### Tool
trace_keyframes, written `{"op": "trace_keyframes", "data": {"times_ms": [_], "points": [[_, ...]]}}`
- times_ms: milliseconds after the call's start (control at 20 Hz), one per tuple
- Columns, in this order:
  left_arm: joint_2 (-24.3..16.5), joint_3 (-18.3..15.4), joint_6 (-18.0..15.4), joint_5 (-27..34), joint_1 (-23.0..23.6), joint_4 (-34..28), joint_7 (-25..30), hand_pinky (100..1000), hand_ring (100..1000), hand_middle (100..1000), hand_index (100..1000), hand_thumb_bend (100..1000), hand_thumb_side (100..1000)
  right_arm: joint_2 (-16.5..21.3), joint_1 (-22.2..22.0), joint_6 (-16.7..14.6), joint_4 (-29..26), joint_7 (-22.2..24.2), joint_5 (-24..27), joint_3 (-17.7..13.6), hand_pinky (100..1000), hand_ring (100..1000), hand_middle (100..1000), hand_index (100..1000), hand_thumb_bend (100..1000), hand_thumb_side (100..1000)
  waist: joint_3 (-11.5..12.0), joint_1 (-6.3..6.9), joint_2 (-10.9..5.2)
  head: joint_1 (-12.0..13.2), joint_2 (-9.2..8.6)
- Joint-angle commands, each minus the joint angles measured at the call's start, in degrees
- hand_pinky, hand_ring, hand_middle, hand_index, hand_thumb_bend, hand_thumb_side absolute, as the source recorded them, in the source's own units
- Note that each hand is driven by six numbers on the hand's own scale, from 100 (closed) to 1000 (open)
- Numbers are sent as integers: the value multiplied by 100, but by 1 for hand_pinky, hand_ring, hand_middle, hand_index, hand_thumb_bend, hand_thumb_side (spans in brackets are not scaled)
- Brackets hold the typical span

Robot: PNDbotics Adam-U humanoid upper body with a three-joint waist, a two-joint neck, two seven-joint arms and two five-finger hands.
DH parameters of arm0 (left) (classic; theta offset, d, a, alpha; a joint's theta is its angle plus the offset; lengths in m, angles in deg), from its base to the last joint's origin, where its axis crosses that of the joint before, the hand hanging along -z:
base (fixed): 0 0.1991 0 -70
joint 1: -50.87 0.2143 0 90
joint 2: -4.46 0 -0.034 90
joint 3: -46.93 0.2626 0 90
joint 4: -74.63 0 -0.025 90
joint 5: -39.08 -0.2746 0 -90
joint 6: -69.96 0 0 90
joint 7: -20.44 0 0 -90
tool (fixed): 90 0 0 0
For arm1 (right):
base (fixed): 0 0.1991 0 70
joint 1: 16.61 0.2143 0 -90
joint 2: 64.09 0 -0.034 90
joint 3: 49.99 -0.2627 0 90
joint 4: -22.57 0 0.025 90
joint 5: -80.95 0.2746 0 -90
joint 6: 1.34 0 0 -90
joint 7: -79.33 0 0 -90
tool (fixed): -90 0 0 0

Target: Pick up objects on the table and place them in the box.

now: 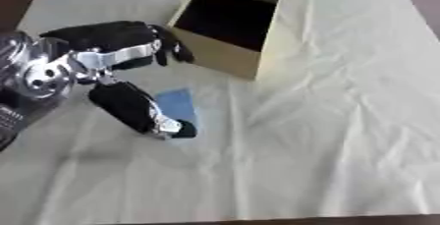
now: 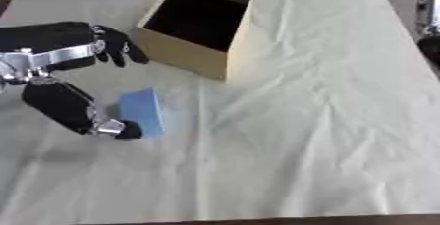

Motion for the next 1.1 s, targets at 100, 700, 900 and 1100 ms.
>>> {"op": "trace_keyframes", "data": {"times_ms": [100, 700, 900, 1100], "points": [[-92, -37, 149, -244, 11, 90, 420, 835, 823, 837, 924, 696, 370, 136, 59, -4, -80, 11, 41, -39, 751, 747, 727, 841, 100, 375, -17, 67, -169, -10, -16], [175, -114, 74, -414, 183, 846, 27, 822, 799, 803, 922, 680, 428, 86, 96, 5, -80, 24, 41, -35, 751, 746, 724, 840, 100, 380, -122, 39, -82, 45, -95], [308, -104, 133, -387, 183, 1177, -173, 819, 794, 797, 920, 681, 441, 73, 104, 7, -80, 29, 39, -34, 751, 745, 723, 839, 100, 381, -153, 37, -58, 53, -107], [420, -85, 110, -434, 204, 1512, -275, 817, 793, 797, 912, 698, 432, 64, 114, 6, -80, 33, 39, -33, 751, 745, 722, 839, 100, 382, -179, 36, -35, 64, -121]]}}
